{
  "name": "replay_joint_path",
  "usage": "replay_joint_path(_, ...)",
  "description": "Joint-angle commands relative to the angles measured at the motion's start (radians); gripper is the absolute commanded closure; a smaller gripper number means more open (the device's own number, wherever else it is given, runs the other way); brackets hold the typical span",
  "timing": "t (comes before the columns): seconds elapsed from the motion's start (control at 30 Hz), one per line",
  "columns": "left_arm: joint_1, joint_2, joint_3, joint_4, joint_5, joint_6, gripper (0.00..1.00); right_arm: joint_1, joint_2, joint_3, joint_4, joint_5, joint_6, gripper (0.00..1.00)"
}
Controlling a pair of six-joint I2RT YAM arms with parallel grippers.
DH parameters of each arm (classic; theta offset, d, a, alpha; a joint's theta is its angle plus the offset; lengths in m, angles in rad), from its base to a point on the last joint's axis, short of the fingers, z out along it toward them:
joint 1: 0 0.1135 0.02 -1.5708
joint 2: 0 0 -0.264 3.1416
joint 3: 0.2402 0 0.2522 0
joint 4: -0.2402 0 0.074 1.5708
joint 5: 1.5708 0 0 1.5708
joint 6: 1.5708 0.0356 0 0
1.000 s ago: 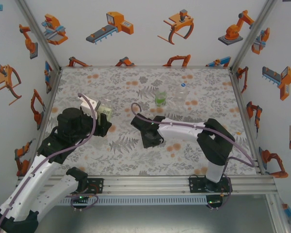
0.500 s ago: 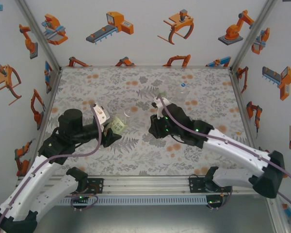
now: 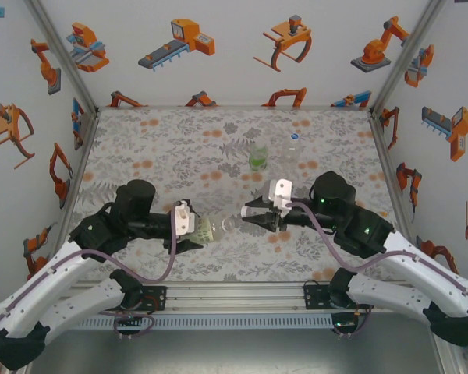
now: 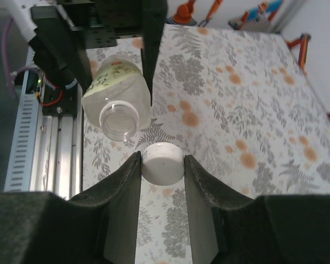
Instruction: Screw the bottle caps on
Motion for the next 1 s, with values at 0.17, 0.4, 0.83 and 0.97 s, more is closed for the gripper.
replay_joint_path(0.17, -0.023, 0.027, 0.052, -0.024, -0.003, 0.064, 1.0, 0.033, 0.026, 0.032, -0.045, -0.149, -0.212, 1.0)
replay_joint_path(0.4, -0.027, 0.043, 0.058, -0.024, -0.018, 0.067, 1.0, 0.066, 0.048, 0.036, -0.018, -0.142, -0.214, 1.0)
replay_joint_path(0.83, -0.03, 0.044, 0.055, -0.025, -0.004, 0.078, 1.0, 0.087, 0.079, 0.054, -0.001, -0.102, -0.216, 1.0)
replay_joint_path(0.97, -0.03, 0.043, 0.052, -0.025, -0.005, 0.078, 1.0, 0.091, 0.092, 0.066, -0.013, -0.101, -0.225, 1.0)
